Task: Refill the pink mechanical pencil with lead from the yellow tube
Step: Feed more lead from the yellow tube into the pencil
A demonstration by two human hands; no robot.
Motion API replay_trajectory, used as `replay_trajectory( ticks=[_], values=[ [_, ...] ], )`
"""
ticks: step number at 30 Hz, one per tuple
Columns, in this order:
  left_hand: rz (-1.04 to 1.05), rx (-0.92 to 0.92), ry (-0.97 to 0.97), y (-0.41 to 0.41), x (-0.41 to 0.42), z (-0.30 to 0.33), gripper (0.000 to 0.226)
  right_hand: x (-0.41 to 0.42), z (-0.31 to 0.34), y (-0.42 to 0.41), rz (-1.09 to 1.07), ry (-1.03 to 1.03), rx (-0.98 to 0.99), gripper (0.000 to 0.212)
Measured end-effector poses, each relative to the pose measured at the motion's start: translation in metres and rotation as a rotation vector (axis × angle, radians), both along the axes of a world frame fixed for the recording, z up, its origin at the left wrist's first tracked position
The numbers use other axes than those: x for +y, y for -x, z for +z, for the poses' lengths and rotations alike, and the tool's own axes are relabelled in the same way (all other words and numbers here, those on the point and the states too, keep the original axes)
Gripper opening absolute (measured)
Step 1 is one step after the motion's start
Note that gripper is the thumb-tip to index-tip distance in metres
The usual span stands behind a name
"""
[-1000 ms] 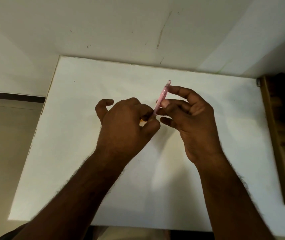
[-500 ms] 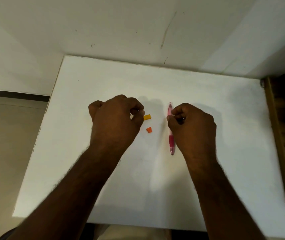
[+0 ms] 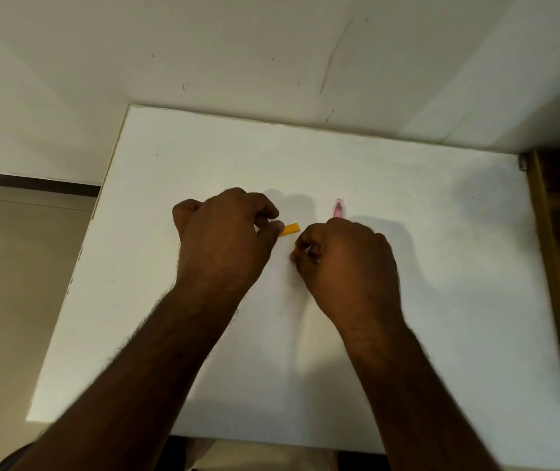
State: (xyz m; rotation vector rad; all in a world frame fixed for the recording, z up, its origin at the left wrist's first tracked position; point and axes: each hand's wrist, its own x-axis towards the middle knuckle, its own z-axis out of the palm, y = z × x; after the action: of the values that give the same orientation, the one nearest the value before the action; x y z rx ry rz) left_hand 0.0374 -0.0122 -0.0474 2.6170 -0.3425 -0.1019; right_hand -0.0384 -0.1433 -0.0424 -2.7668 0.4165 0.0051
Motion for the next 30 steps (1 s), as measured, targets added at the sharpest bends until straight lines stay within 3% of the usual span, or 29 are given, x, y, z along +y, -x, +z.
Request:
replay_trajectory(
  ticks=[5, 8, 14, 20, 30],
  values=[
    [-0.052, 0.019, -0.028, 0.002, -0.001, 0.001, 0.024, -0.009, 0.000, 0.001, -0.120, -0.225, -0.069, 0.005],
    [-0.064, 0.031, -0.052, 0.003, -0.003, 0.001, 0.026, -0.014, 0.000, 0.000, -0.205, -0.371, -0.110, 0.009],
    [-0.101, -0.001, -0.062, 0.004, -0.006, 0.003, 0.011, -0.021, 0.004, -0.002, -0.416, -0.848, -0.271, 0.020],
    [-0.167, -0.081, 0.047, 0.008, -0.011, 0.013, 0.011, -0.028, 0.007, -0.001, -0.639, -1.204, -0.316, 0.011],
    [-0.215, -0.162, 0.109, 0.014, -0.015, 0.022, 0.011, -0.024, 0.007, -0.002, -0.657, -1.256, -0.303, 0.008]
  ],
)
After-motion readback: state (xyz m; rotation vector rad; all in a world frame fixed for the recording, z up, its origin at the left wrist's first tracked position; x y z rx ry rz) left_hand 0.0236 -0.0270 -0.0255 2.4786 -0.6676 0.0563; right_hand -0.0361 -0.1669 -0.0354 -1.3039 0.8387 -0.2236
